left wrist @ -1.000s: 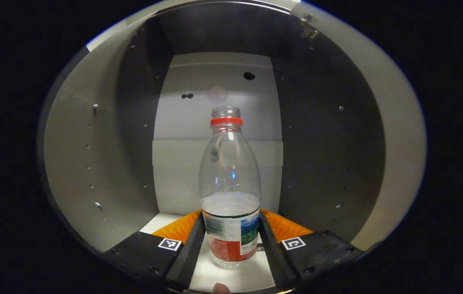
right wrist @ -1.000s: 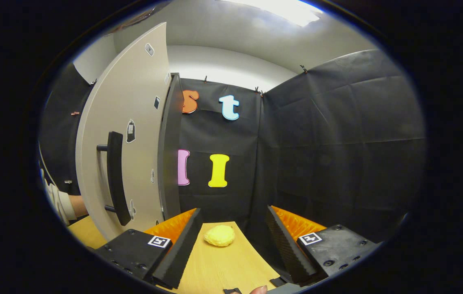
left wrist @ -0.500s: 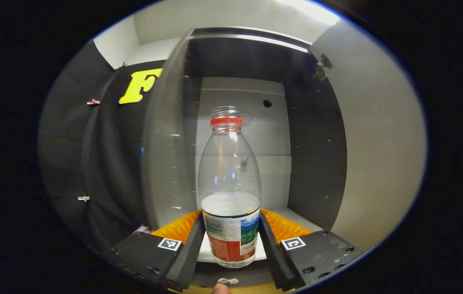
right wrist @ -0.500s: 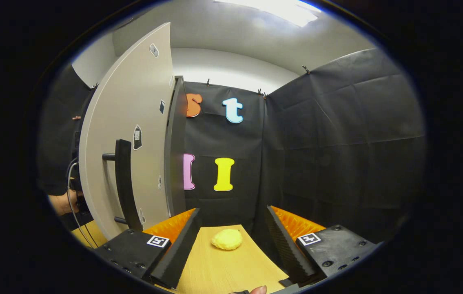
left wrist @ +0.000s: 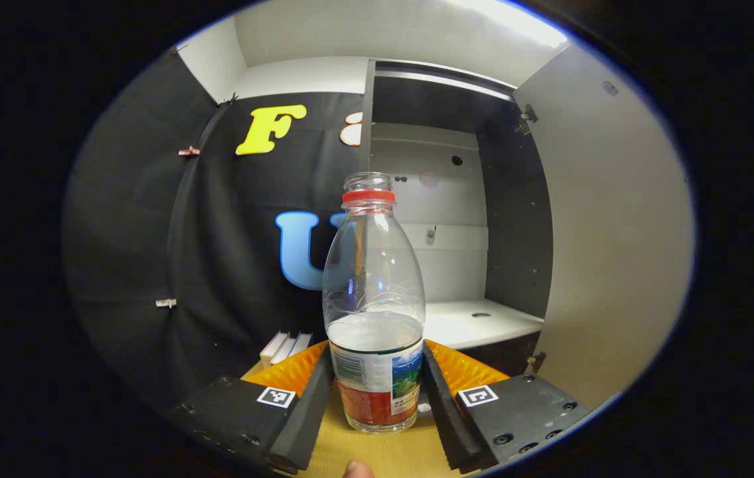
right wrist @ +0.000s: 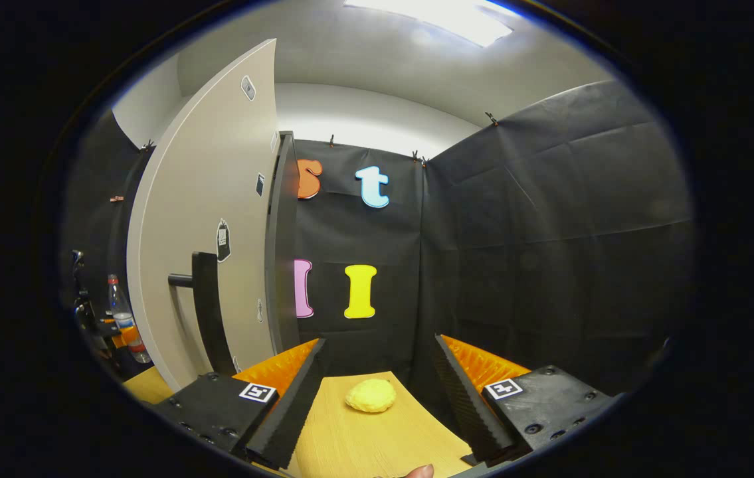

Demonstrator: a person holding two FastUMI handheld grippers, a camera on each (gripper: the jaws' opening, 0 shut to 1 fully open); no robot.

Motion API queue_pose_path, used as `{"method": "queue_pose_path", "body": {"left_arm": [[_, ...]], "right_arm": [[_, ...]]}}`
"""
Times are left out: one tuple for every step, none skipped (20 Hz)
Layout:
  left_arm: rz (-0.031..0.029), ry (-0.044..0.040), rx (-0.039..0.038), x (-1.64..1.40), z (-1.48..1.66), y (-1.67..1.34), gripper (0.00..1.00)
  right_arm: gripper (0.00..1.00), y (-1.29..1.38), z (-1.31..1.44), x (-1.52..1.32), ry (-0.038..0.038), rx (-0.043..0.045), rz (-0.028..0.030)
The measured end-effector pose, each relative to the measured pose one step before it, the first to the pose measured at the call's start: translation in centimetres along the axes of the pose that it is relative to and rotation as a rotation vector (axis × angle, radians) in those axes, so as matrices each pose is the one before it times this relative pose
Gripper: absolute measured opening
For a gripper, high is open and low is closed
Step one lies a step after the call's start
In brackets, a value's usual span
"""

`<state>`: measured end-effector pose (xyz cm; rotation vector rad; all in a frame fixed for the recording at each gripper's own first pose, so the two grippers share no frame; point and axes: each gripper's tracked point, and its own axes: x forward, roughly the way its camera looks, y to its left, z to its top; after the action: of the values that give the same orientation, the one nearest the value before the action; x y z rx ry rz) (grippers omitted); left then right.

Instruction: Open the cabinet door with the right hand, grasp the bottle in the cabinet with the left hand and place it on the coaster, then close the cabinet door with the right hand.

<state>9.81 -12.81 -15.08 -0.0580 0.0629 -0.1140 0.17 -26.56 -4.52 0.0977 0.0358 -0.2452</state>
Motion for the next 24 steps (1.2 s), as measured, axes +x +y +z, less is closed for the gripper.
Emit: {"method": "queue_pose_path", "body": {"left_arm": [[-0.00655,0.00297,-0.00077,-0.884,-1.201,0.333,0.74],[-0.00144,-0.00745,0.01243,-0.945,-1.077,0.351,0.75],[-0.00549,-0.00645,0.0203,-0.909,-1.103,0.285,0.74],[-0.00985,-0.00166,0.02479,-0.847,-1.49,-0.099,0.75],[-0.01089,0.00349,0.02608,-0.855,-1.535,-0.146,0.75],[-0.01852,0.01073,0.01606,-0.68,-1.878,-0.278,0.74],[-0.02879,0.00876,-0.00463,-0.751,-1.702,-0.664,0.74],[-0.01826,0.00272,-0.01723,-0.846,-1.547,-0.489,0.75],[-0.01003,0.01143,-0.0167,-0.771,-1.511,-0.297,0.75],[-0.00311,0.01726,-0.00743,-0.737,-1.794,-0.091,0.75],[0.00152,0.0158,0.00216,-0.466,-1.548,0.065,0.75],[-0.00082,0.01229,0.00618,-0.334,-1.275,-0.015,0.75],[-0.0064,0.0141,0.00878,-0.222,-1.394,-0.097,0.75],[-0.00956,0.01209,0.00844,-0.109,-1.533,-0.171,0.75],[-0.00508,0.00632,0.00257,-0.009,-0.957,-0.06,0.75],[-0.0046,0.00174,-0.00512,0.145,-0.957,0.035,0.75],[-0.00098,0.00193,-0.00682,0.185,-1.023,0.093,0.75],[-0.00282,0.0008,-0.00203,0.278,-0.721,0.029,0.75],[-0.00068,-0.00183,0.00394,0.273,-0.644,0.061,0.75],[-0.00275,0.00472,0.00486,0.227,-0.765,0.049,0.75],[-0.00486,0.00703,0.00134,0.221,-0.848,-0.026,0.75],[-0.00218,0.00466,-0.00076,0.067,-0.51,0.032,0.75],[-0.00256,0.00338,-0.00134,-0.042,-0.514,-0.02,0.75],[-0.00339,0.00034,0.00273,0.003,-0.222,-0.064,0.75]], "right_arm": [[0.98,0.206,0.108,-0.121,-0.00208,-0.00886,-0.0016],[0.98,0.286,0.076,0.005,-0.0039,-0.01709,0.00031],[0.98,0.049,0.125,-0.004,-0.00266,-0.01846,-0.00263],[0.98,0.085,0.132,-0.012,-0.00076,-0.0132,-0.00208],[0.98,0.003,0.113,-0.072,0.00212,0.00024,-0.00438],[0.98,0.089,0.075,-0.029,0.0055,0.01498,-0.00177],[0.98,0.065,-0.031,-0.093,0.00783,0.01945,-0.00273],[0.98,0.023,-0.056,0.018,0.00732,0.01232,-0.00491],[0.98,-0.102,-0.029,-0.056,0.00521,0.00221,-0.0065],[0.98,-0.106,0.099,-0.084,0.00074,-0.0032,-0.0085],[0.98,-0.12,0.17,-0.022,-0.00091,-0.00009,-0.00801],[0.98,0.006,0.081,-0.053,0.00113,0.00399,-0.00627],[0.98,-0.071,0.047,-0.028,0.00232,0.00658,-0.00695],[0.98,-0.049,-0.039,0.015,0.0061,0.00527,-0.00723],[0.98,-0.208,-0.08,-0.084,0.00556,0.00154,-0.00999],[0.98,-0.22,-0.048,-0.031,0.0043,-0.00255,-0.01195],[0.98,-0.254,-0.005,0.001,0.00468,-0.00373,-0.0102],[0.98,-0.22,-0.022,-0.032,0.00557,0.00033,-0.00969],[0.98,-0.223,-0.029,0.019,0.0082,0.0069,-0.01123],[0.98,-0.232,-0.044,0.004,0.00819,0.014,-0.01005],[0.98,-0.126,0.015,-0.048,0.00544,0.01431,-0.00778],[0.98,-0.232,-0.097,-0.041,0.00557,0.0078,-0.00867],[0.98,-0.263,-0.015,-0.097,0.00239,0.00292,-0.00942],[0.98,-0.231,0.005,-0.086,-0.00014,0.0025,-0.00725]]}}
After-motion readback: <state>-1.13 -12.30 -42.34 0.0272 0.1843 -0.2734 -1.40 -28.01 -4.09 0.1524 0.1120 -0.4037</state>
